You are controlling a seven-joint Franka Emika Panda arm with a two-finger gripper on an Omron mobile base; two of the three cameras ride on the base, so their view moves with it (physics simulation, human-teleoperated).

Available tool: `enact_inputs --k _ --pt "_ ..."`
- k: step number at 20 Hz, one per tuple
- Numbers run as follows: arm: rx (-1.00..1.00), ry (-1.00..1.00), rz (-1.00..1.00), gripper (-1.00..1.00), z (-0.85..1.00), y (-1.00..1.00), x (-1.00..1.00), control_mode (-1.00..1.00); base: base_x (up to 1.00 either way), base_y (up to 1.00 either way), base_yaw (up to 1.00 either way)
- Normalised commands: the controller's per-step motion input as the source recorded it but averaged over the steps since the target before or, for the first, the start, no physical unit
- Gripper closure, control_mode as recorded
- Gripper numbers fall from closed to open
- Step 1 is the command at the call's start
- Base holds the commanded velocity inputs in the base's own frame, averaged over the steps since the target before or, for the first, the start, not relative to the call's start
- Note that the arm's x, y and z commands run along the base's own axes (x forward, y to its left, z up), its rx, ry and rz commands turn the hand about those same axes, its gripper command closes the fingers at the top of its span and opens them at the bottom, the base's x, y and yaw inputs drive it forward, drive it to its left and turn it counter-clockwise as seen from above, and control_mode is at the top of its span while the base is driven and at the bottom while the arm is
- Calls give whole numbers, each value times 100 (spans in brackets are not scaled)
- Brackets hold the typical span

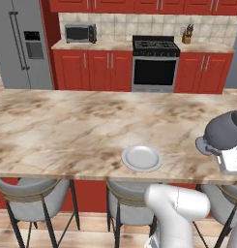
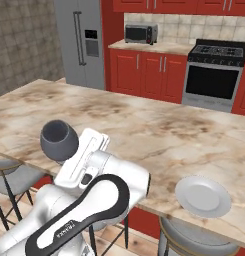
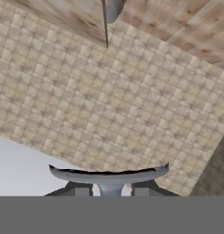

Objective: Retrieve the wine glasses from the counter and place one next to each plate.

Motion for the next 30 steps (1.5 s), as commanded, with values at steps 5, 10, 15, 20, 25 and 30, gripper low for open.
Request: enact_inputs --k 5,10,15,20,25,30 --pt "-1 35 0 100 -1 0 88 -100 0 0 0" --pt "-1 35 0 100 -6 -11 72 -100 0 0 0" --pt "-3 15 0 100 -35 -25 65 -100 0 0 0" --pt "-4 -3 0 100 -47 -32 24 -100 0 0 0" --pt "0 -10 2 100 -59 -30 8 -100 0 0 0" --pt "0 -6 2 100 -62 -4 23 -100 0 0 0"
